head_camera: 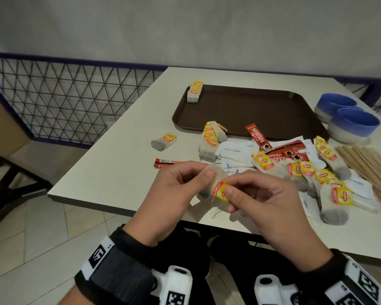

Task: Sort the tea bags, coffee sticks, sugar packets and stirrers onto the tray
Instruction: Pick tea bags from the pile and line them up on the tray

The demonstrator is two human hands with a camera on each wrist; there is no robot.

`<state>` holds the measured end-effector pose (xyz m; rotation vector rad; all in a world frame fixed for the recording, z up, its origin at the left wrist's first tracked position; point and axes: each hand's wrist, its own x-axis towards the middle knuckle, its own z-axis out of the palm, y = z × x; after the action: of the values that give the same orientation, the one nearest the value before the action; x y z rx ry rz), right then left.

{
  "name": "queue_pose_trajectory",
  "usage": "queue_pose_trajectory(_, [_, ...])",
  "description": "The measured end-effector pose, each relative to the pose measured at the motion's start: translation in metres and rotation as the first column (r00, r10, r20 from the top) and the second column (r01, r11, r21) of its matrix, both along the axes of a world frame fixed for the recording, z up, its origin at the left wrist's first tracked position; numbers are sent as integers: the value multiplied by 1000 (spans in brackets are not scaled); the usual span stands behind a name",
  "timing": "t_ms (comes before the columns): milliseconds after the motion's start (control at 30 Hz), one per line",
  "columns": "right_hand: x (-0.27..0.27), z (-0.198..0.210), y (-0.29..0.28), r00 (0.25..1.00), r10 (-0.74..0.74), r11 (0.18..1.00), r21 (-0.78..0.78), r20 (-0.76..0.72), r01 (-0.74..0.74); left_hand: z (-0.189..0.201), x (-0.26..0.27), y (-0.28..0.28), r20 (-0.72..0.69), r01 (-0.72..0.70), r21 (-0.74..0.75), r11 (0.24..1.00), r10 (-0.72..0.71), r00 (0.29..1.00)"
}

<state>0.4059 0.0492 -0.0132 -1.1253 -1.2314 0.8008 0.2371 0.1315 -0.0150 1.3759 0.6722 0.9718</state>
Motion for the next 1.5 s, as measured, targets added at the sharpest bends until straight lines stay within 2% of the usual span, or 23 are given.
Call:
queue_pose_trajectory(167, [-10,3,0,1000,-7,998,-59,21,8,-1,4,0,57,-97,-83,992,102,993])
queue_pose_trajectory(500, [-13,16,7,995,-70,994,-81,67,75,-1,-4,-3,129,39,-37,999,-34,991])
queue_pose_trajectory(600, [-14,21,7,992,-53,995,-77,114,62,0,0,-4,129,-30,-50,998,36,991])
queue_pose_trajectory(700, [-18,21,6,988,-30,994,-101,149,45,2,2,-4,157,-86,-127,988,106,982])
queue_pose_trajectory(800, [-24,18,4,996,10,977,-211,88,9,3,0,-1,204,-111,-225,968,158,966])
queue_pose_trajectory(933, [-30,15,3,997,41,937,-349,61,-17,3,-4,-1,313,-116,-285,951,207,927])
queue_pose_trajectory(1000, [-32,15,5,1000,-6,922,-387,14,11,4,-6,0,391,-81,-333,939,216,895])
queue_pose_trajectory(1100, [-34,18,9,982,-119,895,-444,-148,42,10,-9,2,532,27,-452,892,245,810])
queue_pose_trajectory(1167, [-36,21,13,958,-155,877,-481,-240,22,13,-11,3,576,69,-490,869,263,774])
queue_pose_trajectory(1300, [-38,27,18,882,-156,853,-510,-445,-107,14,-14,4,566,89,-517,851,262,781])
queue_pose_trajectory(1367, [-36,30,16,862,-144,858,-496,-486,-136,15,-15,5,540,76,-527,847,264,799])
queue_pose_trajectory(1433, [-34,33,12,885,-117,867,-480,-451,-130,15,-14,5,503,51,-522,851,259,825])
queue_pose_trajectory(1500, [-33,36,9,937,-86,881,-465,-338,-87,15,-13,6,451,10,-500,866,250,857])
